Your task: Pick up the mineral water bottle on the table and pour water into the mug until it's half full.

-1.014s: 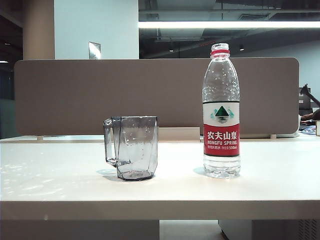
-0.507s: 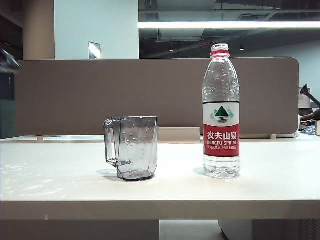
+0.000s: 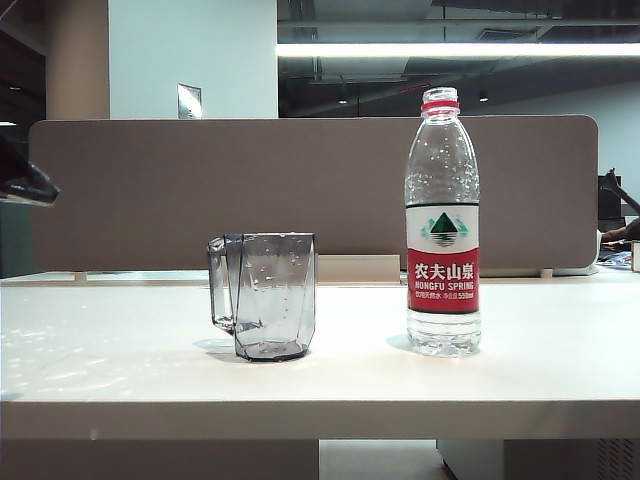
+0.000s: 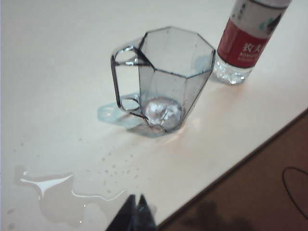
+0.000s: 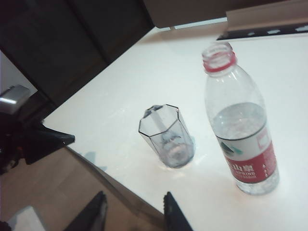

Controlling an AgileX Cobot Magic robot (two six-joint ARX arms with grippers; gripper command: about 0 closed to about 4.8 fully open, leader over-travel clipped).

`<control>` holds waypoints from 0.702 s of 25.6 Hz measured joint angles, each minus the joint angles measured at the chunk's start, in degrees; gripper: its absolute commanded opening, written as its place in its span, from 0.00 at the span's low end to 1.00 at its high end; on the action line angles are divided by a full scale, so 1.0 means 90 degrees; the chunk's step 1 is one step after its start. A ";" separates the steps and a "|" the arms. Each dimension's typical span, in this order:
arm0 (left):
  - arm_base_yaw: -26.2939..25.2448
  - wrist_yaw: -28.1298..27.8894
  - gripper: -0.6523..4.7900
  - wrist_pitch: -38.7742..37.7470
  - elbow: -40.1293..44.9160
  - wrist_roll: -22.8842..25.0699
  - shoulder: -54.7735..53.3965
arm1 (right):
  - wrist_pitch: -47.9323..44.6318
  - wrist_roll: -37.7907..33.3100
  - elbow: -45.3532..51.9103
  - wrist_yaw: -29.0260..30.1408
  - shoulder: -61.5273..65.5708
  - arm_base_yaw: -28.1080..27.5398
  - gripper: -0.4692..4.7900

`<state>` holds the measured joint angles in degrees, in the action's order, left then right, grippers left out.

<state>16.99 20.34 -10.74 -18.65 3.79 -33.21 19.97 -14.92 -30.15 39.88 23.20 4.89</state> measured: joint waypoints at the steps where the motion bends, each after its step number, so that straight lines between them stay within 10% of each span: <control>1: 0.0000 -0.0002 0.11 0.0078 0.0056 -0.0019 0.0002 | 0.0002 0.0160 0.0087 -0.0138 -0.0015 0.0002 0.41; 10: 0.0000 0.0046 0.11 0.0117 0.0483 -0.0187 0.0005 | -0.0481 0.1088 0.1073 -0.1428 -0.0393 0.0000 0.41; 18: 0.0000 0.0129 0.11 0.0233 0.0546 -0.0282 0.0007 | -0.2188 0.0231 0.2123 -0.2203 -0.0673 0.0238 0.41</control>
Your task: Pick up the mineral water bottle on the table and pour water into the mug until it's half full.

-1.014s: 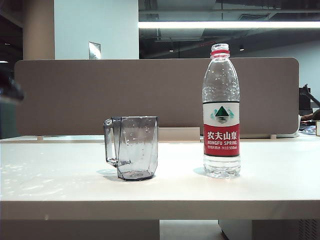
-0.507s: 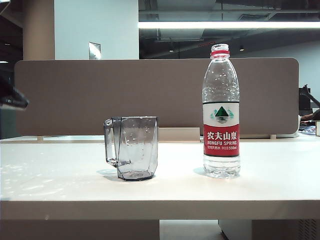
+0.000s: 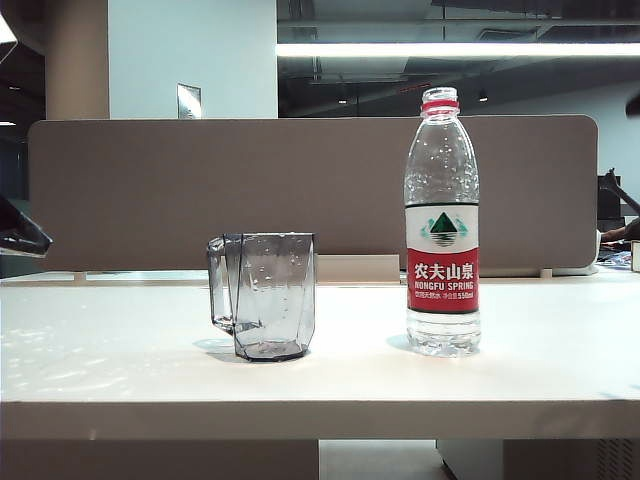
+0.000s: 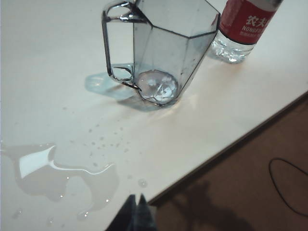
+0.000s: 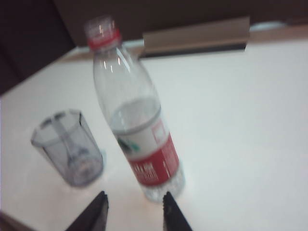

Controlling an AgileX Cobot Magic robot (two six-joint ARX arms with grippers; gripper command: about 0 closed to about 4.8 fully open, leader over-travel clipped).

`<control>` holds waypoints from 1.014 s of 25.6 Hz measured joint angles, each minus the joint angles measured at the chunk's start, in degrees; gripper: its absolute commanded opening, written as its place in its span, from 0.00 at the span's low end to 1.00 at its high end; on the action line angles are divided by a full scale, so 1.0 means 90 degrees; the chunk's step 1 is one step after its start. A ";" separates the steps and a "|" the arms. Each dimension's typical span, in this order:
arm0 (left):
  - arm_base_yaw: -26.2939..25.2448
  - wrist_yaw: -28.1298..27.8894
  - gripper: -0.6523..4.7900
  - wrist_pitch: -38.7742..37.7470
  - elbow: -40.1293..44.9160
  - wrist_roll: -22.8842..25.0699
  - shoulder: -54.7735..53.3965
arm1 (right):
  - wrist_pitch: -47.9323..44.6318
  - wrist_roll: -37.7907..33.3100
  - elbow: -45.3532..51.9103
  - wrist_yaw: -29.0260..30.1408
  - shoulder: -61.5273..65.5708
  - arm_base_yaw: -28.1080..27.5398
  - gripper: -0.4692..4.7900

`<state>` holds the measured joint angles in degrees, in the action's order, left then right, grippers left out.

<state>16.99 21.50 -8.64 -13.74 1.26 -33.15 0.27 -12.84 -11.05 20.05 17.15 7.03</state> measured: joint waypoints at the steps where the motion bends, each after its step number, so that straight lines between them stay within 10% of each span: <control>1: 0.0000 0.0000 0.11 0.0012 0.0000 -0.0002 0.0000 | -0.0129 -0.0134 -0.0005 -0.0172 0.0002 0.0126 0.41; 18: -0.0002 -0.0002 0.11 0.0704 0.0000 -0.0002 -0.0010 | -0.1668 0.0848 0.0721 -0.3917 0.1129 0.3939 0.43; 26: -0.0010 -0.0005 0.11 0.1882 -0.0002 -0.0087 -0.0002 | -0.2832 0.0804 0.1059 -0.4758 0.1792 0.4082 0.55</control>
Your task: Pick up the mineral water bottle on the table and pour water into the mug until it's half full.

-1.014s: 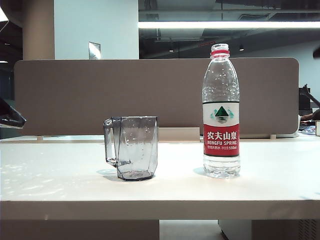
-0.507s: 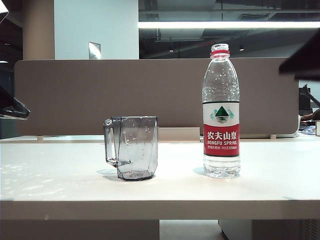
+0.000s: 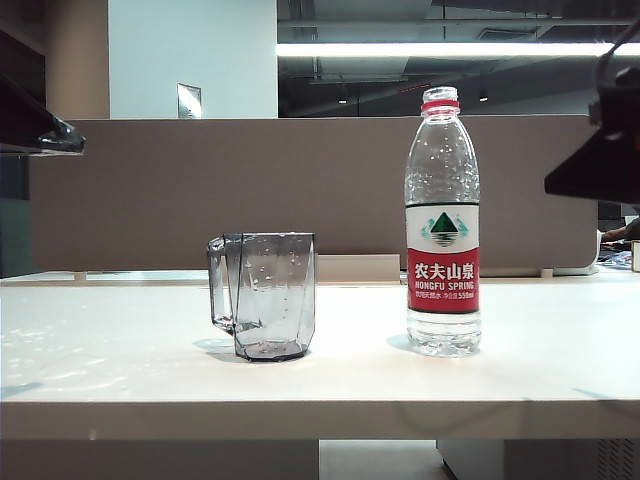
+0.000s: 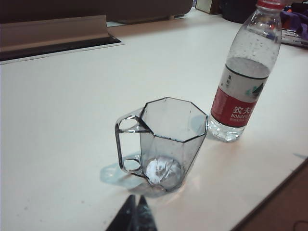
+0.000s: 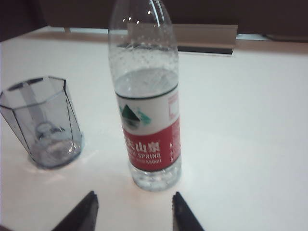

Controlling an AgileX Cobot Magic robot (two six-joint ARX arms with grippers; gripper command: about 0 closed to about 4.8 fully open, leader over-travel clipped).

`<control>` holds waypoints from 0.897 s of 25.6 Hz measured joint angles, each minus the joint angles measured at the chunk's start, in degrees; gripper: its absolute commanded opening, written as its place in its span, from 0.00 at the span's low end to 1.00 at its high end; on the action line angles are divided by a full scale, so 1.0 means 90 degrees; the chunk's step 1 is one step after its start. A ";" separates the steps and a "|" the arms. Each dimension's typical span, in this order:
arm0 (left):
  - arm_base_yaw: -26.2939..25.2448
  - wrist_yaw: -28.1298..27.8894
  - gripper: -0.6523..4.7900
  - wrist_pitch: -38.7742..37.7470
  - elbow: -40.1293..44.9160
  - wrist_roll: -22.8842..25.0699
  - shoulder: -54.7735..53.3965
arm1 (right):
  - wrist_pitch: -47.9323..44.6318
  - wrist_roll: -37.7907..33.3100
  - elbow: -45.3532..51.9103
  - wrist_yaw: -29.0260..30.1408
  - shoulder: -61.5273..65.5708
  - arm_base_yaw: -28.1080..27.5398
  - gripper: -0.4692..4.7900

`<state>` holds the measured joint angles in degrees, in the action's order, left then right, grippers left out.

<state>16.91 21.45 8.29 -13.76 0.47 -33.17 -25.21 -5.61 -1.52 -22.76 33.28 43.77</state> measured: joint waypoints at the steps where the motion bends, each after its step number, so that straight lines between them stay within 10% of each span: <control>1: 0.0000 0.0002 0.11 -0.0044 0.0002 -0.0007 -0.0002 | -0.0109 -0.0017 0.0017 0.0012 0.0051 0.0000 0.58; 6: 0.0000 0.0032 0.11 -0.0362 0.0005 -0.0024 -0.0002 | -0.0690 -0.0044 0.0039 0.0080 0.0971 0.0000 0.82; 23: -0.0002 0.0044 0.11 -0.0376 0.0002 -0.0034 -0.0002 | -0.5807 -0.0039 -0.0714 0.0619 0.6363 -0.0537 0.95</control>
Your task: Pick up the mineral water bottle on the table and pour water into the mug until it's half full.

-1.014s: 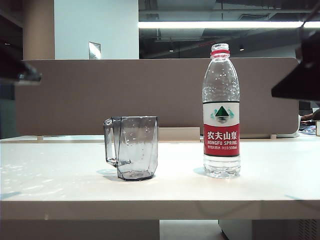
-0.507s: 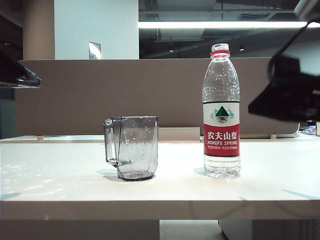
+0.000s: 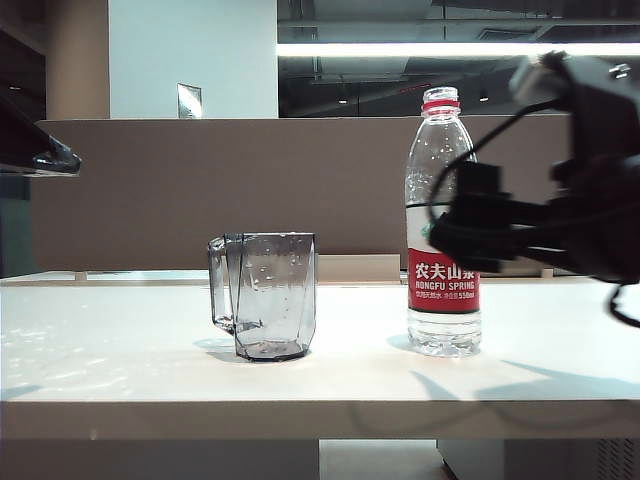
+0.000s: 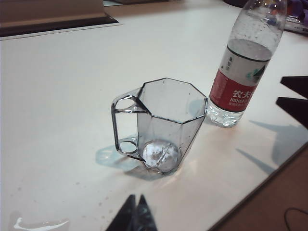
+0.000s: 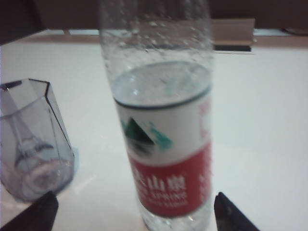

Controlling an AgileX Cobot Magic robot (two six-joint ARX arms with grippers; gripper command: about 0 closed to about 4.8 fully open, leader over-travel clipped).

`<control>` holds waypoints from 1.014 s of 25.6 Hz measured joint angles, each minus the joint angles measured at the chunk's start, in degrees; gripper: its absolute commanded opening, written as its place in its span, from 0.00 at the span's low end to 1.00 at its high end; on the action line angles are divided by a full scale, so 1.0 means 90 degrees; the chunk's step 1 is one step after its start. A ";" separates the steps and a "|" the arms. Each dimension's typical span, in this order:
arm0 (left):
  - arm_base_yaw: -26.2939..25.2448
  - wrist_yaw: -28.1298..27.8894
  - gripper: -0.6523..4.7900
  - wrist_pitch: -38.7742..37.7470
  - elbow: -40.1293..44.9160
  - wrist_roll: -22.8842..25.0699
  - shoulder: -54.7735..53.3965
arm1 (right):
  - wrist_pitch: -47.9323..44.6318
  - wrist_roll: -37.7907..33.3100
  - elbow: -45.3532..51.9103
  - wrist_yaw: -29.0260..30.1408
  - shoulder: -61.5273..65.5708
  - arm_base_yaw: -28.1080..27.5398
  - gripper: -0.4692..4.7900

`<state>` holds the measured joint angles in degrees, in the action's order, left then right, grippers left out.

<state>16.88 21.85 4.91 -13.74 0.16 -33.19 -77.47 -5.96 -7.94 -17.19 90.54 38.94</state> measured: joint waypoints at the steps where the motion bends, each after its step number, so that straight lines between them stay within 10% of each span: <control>1: 0.0000 0.0000 0.11 0.0000 0.0000 0.0000 0.0000 | -0.0097 -0.0002 -0.0107 0.0049 0.0172 0.0000 1.00; 26: 0.0000 -0.0002 0.11 -0.0002 0.0000 0.0000 0.0000 | 0.0935 -0.0160 -0.1826 0.0367 0.1384 -0.0648 1.00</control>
<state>16.88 21.82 4.89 -13.74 0.16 -33.19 -69.06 -7.40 -24.38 -13.89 103.00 33.10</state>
